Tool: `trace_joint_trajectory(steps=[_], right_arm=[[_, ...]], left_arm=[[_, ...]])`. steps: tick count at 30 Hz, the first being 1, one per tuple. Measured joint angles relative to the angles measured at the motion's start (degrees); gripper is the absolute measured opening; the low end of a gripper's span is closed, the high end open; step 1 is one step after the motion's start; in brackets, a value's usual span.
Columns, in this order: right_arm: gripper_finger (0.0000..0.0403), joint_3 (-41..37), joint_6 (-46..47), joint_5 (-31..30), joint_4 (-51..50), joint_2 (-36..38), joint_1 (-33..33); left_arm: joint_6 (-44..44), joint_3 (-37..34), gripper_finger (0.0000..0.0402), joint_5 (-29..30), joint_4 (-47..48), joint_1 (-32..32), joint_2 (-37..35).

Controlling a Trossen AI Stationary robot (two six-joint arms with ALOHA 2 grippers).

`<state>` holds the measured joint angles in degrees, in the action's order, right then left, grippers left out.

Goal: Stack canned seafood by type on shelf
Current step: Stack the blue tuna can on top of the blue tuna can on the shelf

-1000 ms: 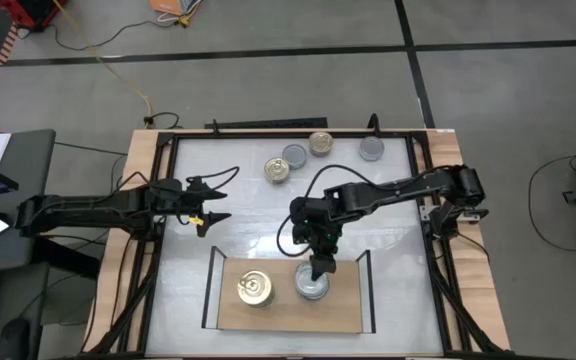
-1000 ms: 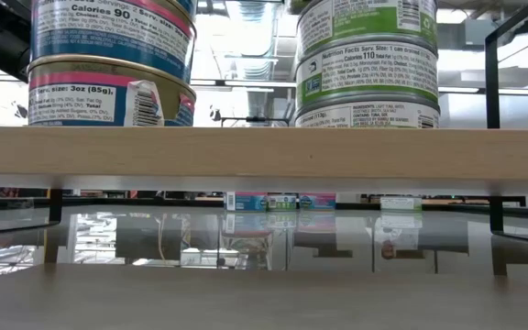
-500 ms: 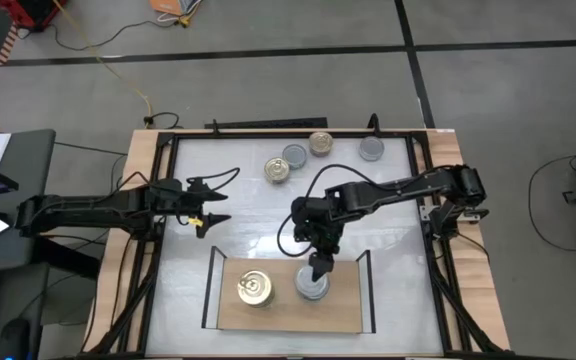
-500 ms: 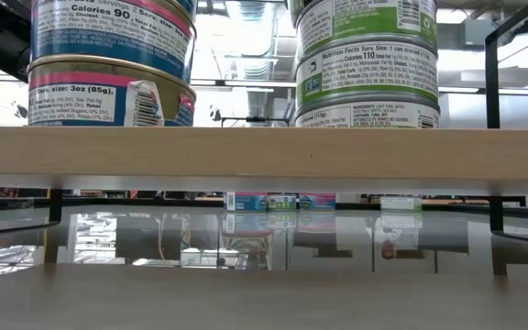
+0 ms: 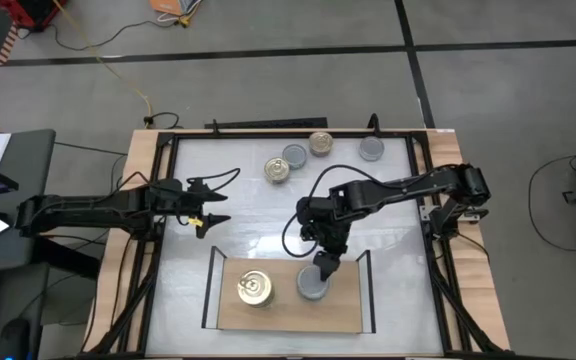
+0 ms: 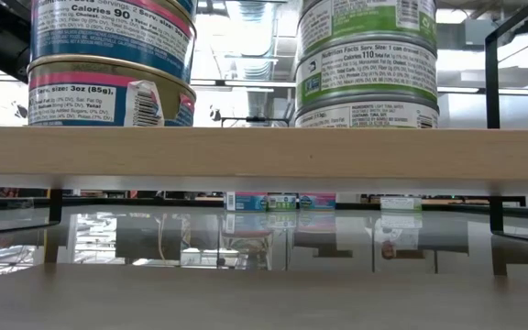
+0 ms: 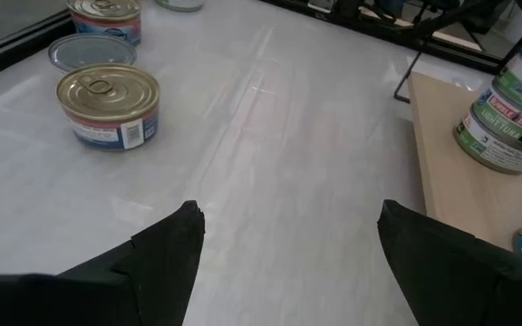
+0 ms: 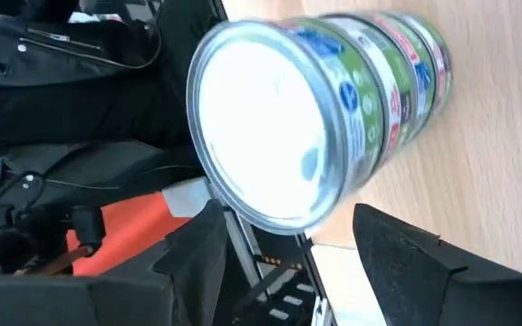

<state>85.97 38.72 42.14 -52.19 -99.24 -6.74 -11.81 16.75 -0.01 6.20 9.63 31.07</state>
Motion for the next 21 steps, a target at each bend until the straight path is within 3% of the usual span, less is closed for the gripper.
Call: trace_joint_trajectory(steps=[13,15,17,21], right_arm=[[0.0262,0.00,-1.15,1.00,-10.50,2.53,0.54],[0.0260,0.00,-5.46,-6.16,-13.97,4.31,0.88],[0.0257,0.00,-9.95,-18.22,-18.27,6.14,1.34],[0.0256,0.00,-11.96,-35.92,-25.16,8.39,3.71]], left_arm=[[0.00,0.00,0.0318,-0.20,0.11,0.00,0.02],[0.00,-0.01,0.0318,-0.20,0.11,-0.02,0.00],[0.00,0.00,0.0318,-0.18,0.11,-0.02,0.00],[-0.06,-0.01,0.0318,0.22,0.11,-0.02,0.00]])
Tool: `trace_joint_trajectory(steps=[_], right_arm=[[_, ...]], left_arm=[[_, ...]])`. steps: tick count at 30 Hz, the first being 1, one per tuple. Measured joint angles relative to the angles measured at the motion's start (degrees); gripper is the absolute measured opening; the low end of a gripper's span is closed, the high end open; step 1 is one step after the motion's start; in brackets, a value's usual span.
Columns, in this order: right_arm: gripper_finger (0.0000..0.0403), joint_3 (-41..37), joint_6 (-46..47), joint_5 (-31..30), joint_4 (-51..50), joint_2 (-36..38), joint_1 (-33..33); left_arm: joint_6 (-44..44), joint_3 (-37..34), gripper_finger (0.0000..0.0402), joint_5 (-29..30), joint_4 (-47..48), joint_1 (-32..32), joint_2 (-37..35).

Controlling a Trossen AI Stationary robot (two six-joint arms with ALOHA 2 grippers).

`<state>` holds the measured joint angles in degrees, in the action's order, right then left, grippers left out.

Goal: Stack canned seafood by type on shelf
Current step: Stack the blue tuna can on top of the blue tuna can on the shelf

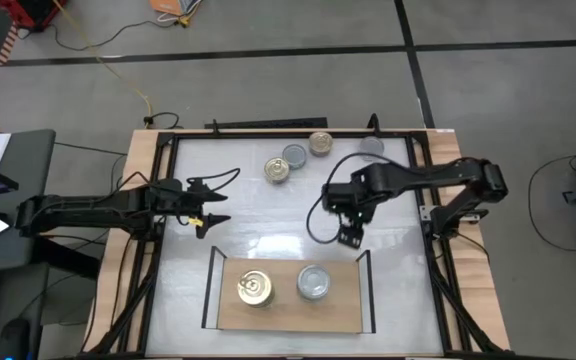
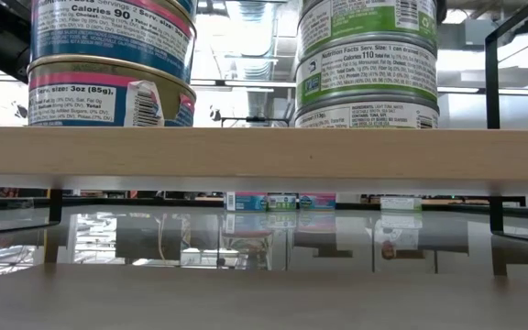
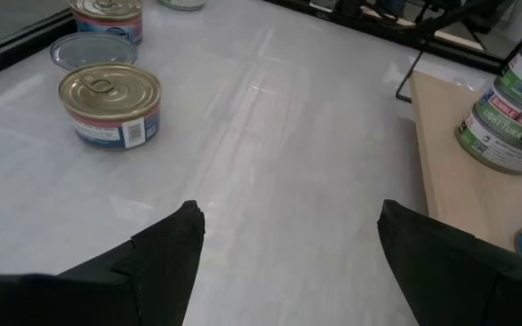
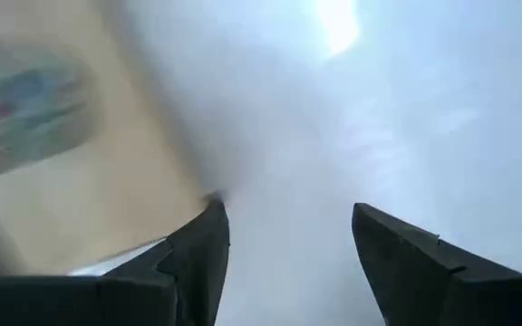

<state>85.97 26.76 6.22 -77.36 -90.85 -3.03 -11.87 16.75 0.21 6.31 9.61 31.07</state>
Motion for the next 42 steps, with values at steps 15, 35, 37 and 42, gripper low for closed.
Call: trace_joint_trajectory(steps=[15,35,37,42], right_arm=[[0.0255,-35.11,0.15,-19.21,20.58,22.70,15.74],[0.0255,-55.93,-3.30,-28.69,71.48,27.68,24.20],[0.0255,-55.93,-2.93,-27.74,73.66,27.77,24.92],[0.0255,-55.93,-3.85,-25.60,81.21,27.85,26.37]], left_arm=[[-2.45,-0.02,0.0318,2.64,1.70,0.00,0.02],[8.67,-0.01,0.0318,12.64,-27.56,5.69,21.19],[8.86,0.93,0.0318,11.18,-29.79,8.33,25.86],[11.83,7.99,0.0318,6.43,-29.87,14.30,37.12]])
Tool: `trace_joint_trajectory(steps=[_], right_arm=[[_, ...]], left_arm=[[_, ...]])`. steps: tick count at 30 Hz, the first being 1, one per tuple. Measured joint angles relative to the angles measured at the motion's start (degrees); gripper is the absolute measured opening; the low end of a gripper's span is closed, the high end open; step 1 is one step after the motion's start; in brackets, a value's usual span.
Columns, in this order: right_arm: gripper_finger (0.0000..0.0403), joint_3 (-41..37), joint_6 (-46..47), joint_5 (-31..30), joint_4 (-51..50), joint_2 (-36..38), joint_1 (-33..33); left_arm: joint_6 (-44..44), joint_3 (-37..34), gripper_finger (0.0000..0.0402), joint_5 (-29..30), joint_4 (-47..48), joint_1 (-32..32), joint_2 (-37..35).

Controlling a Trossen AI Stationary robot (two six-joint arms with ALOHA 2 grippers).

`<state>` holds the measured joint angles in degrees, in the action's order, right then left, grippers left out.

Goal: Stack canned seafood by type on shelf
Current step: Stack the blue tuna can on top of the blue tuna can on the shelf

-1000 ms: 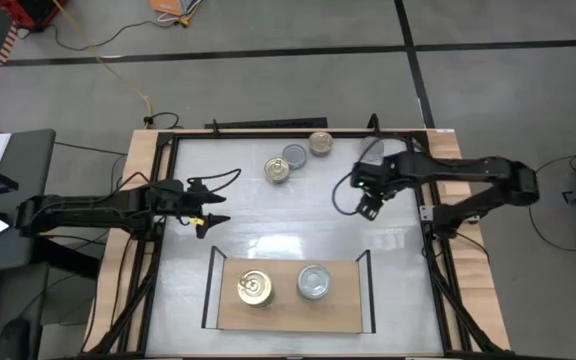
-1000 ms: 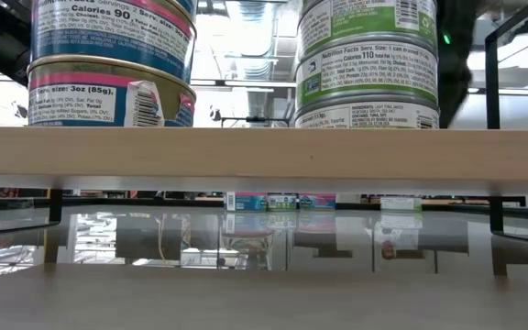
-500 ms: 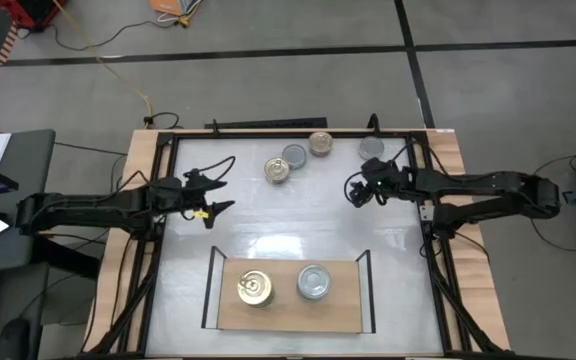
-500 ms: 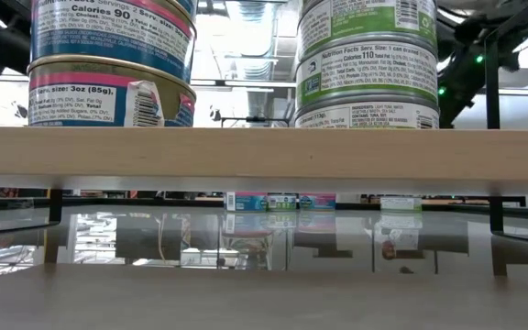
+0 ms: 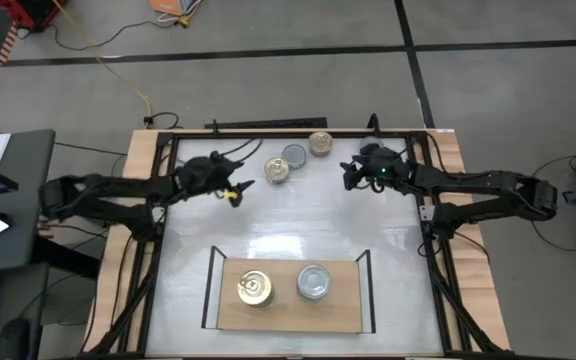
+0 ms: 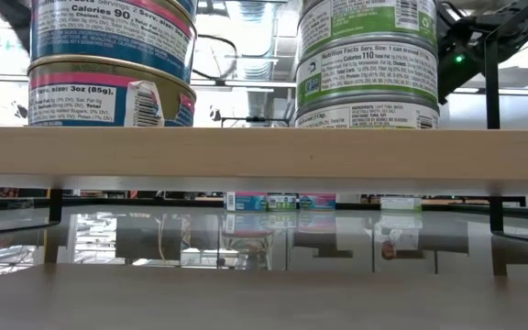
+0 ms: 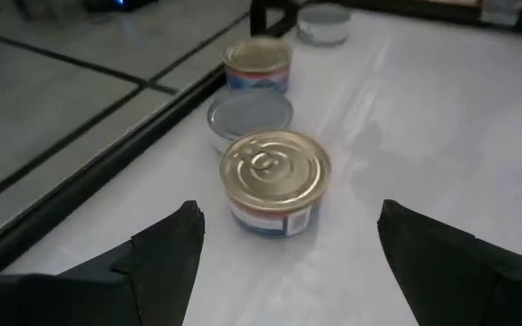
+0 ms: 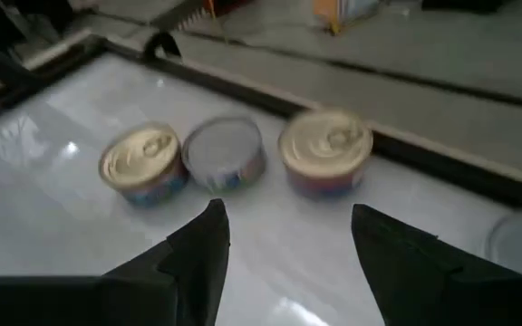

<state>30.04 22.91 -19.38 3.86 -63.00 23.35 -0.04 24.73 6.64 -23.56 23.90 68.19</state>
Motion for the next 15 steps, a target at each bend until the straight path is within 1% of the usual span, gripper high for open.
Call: trace_joint_trajectory(steps=[2,6,10,15], right_arm=[[0.0255,0.00,-1.64,0.00,2.18,0.00,0.16],[0.0255,0.02,-3.68,-0.02,3.29,0.11,0.05],[0.0255,0.02,-5.34,0.07,3.13,0.13,0.05],[0.0255,1.22,-7.30,0.09,1.28,2.90,0.05]], left_arm=[[1.93,3.35,0.0318,-1.09,0.24,1.21,4.40],[5.82,10.26,0.0318,-1.30,-0.10,2.81,12.01],[8.02,17.17,0.0318,-1.33,0.13,3.88,19.87],[8.95,23.73,0.0318,-1.14,1.93,4.09,27.97]])
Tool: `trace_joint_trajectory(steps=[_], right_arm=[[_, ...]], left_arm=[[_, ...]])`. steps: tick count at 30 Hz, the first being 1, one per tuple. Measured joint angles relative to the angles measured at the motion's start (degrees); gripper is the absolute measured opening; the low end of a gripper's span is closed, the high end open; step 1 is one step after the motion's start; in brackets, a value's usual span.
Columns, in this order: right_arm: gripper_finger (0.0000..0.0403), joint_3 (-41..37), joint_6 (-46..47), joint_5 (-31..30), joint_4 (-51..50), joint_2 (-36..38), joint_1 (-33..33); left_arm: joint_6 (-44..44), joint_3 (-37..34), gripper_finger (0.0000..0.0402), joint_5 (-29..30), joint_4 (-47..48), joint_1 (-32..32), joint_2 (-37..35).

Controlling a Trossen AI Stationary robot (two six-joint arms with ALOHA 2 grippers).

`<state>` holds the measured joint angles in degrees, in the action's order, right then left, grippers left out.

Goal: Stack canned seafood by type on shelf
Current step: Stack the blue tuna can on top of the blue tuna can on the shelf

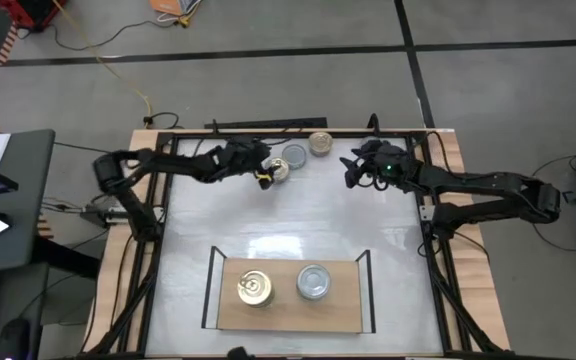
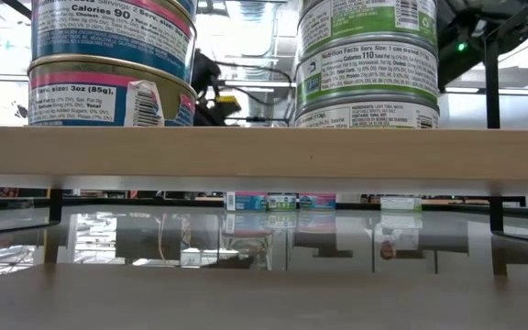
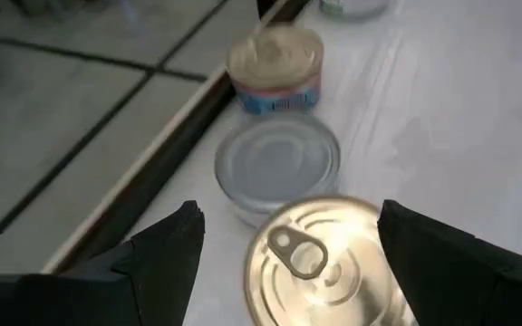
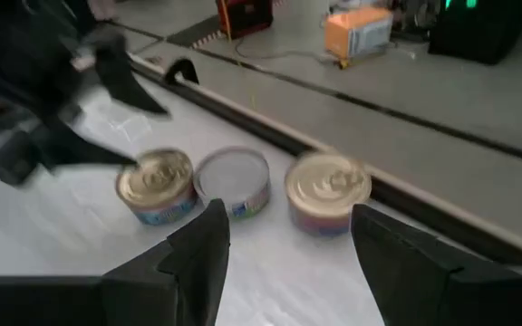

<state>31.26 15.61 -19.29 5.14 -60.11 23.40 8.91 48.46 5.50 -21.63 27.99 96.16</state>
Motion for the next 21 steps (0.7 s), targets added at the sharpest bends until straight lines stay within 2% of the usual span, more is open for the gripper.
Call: trace_joint_trajectory(steps=[8,15,21], right_arm=[[0.0255,1.99,-3.04,-0.02,-5.32,7.41,-1.40],[0.0255,2.01,-3.53,-0.04,-5.19,12.29,-2.86],[0.0255,2.01,-3.67,-0.02,-5.22,12.46,-3.50]], left_arm=[[-0.15,2.01,0.0318,5.54,6.51,-0.17,4.38],[-0.25,2.07,0.0318,6.95,12.23,-0.73,2.30],[-0.62,1.93,0.0318,7.65,16.46,-1.86,-1.42]])
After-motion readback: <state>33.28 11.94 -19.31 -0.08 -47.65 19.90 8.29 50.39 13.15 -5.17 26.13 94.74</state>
